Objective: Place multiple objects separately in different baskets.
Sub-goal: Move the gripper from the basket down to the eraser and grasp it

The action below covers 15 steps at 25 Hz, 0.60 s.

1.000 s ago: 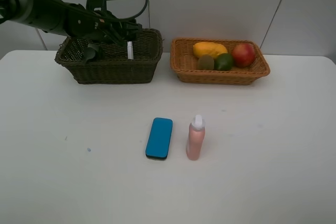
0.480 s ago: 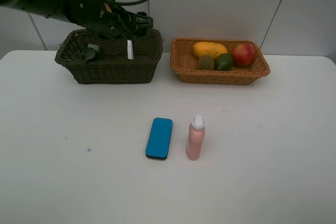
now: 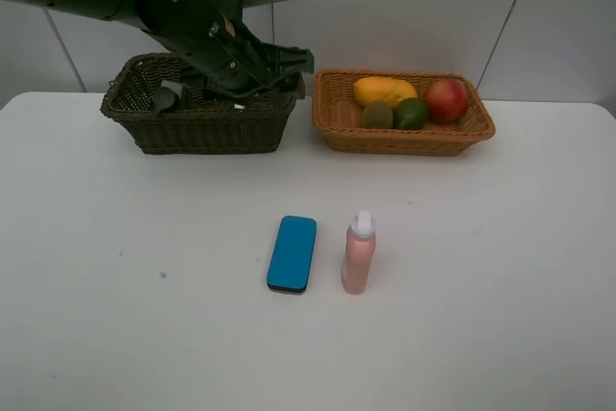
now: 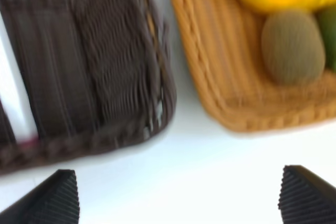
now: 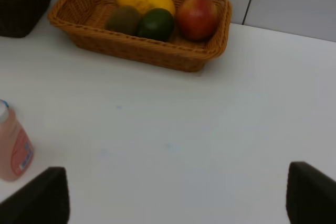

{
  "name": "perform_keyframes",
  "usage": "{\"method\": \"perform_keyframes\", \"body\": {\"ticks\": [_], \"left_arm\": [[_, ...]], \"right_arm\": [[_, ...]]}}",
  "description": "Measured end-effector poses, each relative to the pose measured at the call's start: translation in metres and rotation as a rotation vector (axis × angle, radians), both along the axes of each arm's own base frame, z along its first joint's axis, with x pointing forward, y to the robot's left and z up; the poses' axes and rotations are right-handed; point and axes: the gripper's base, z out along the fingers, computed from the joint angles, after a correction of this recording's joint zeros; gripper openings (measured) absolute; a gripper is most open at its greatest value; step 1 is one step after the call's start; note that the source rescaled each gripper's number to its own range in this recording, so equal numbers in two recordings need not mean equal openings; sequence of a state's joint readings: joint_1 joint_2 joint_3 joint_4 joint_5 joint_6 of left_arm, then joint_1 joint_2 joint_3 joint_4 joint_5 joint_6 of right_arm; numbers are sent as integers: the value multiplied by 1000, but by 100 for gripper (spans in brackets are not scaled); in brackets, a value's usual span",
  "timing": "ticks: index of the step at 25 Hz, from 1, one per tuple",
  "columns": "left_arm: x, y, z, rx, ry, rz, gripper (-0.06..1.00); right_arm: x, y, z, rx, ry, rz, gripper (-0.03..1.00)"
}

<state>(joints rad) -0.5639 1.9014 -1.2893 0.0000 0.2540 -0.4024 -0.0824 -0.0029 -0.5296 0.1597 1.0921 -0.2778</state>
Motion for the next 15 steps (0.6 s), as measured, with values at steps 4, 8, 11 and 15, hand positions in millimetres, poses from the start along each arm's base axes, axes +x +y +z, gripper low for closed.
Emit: {"method": "perform_keyframes", "body": {"ticks": [4, 8, 11, 15], "left_arm": [[-15, -9, -6, 17, 114, 26, 100], [-27, -19, -8, 26, 171, 31, 100], [-38, -26, -11, 52, 224, 25, 100], [-48, -34, -13, 65, 265, 28, 100]], "right_arm": [[0, 0, 0, 0, 0, 0, 100], [0, 0, 0, 0, 0, 0, 100], [0, 0, 0, 0, 0, 0, 100], [0, 0, 0, 0, 0, 0, 100]]}}
